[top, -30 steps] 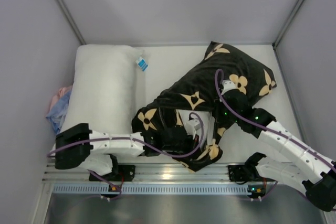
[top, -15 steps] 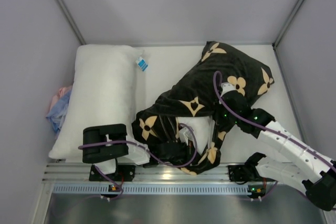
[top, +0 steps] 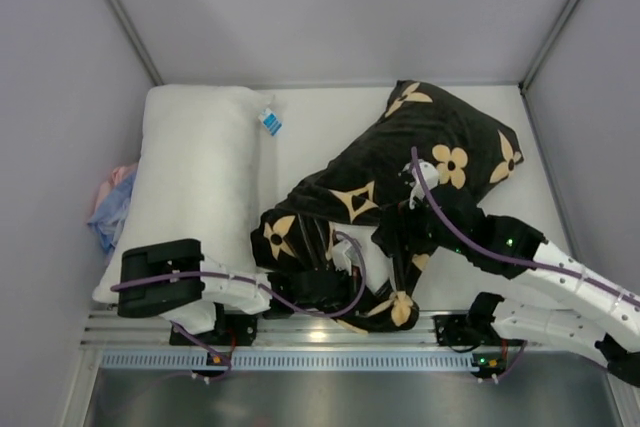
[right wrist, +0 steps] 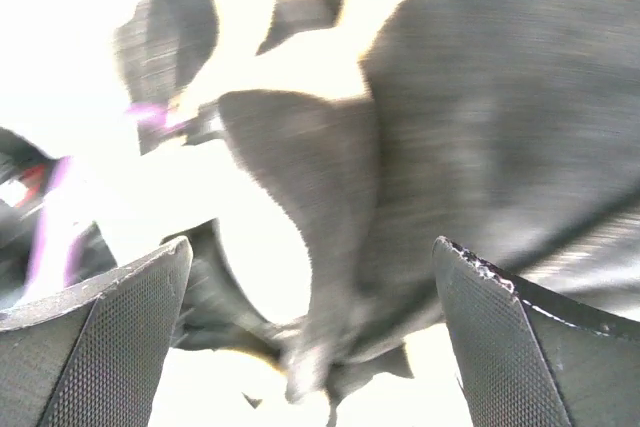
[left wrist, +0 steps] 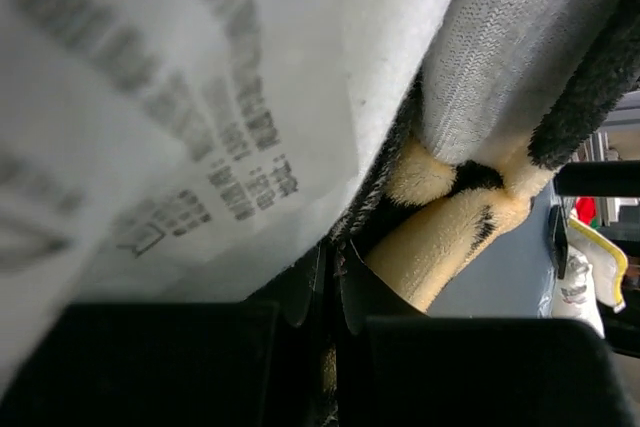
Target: Remove the pillowcase from the pillow
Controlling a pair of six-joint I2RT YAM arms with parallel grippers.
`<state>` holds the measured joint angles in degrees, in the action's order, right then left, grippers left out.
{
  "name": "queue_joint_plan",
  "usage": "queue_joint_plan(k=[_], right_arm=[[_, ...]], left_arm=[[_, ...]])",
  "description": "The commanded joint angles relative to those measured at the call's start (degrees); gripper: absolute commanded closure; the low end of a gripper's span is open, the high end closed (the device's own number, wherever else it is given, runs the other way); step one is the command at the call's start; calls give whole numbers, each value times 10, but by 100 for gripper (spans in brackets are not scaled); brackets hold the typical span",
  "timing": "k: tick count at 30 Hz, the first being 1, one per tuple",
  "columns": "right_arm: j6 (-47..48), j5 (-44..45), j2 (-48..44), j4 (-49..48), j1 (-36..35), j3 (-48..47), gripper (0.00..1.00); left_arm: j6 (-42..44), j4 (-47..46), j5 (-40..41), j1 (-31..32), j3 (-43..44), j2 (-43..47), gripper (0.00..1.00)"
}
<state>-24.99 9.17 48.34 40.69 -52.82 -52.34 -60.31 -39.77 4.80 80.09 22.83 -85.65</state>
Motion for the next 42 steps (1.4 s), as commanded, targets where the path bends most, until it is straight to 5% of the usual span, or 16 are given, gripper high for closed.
queue_joint_plan(k=[1,8,10,11,12,16,22,27,34,42], right_arm=[[-49,65,-11,40,-90,-44,1],[-104,98,-34,-3,-229,-22,0],[-103,86,-36,-12,-231,-10,1],[-100,81,-37,-18,-231,-8,1],[-99,75,-37,-22,-231,-4,0],[-89,31,-48,-63,-231,7,1],[-72,23,-40,-82,-232,0,5],[-72,36,-36,-82,-231,5,9],[-66,31,-10,-83,-231,4,10],[-62,-60,58,-163,-239,-16,25]], left_arm=[[5,173,21,8,-12,51,100],[-19,229,44,9,-62,182,97],[-24,234,46,9,-85,216,80],[-25,241,50,11,-90,251,54],[-23,247,53,15,-94,266,41],[7,260,54,34,-101,339,7],[57,300,91,48,-68,420,1],[-45,594,294,48,4,499,1],[-23,657,354,47,32,629,1],[-120,706,351,47,2,605,1]])
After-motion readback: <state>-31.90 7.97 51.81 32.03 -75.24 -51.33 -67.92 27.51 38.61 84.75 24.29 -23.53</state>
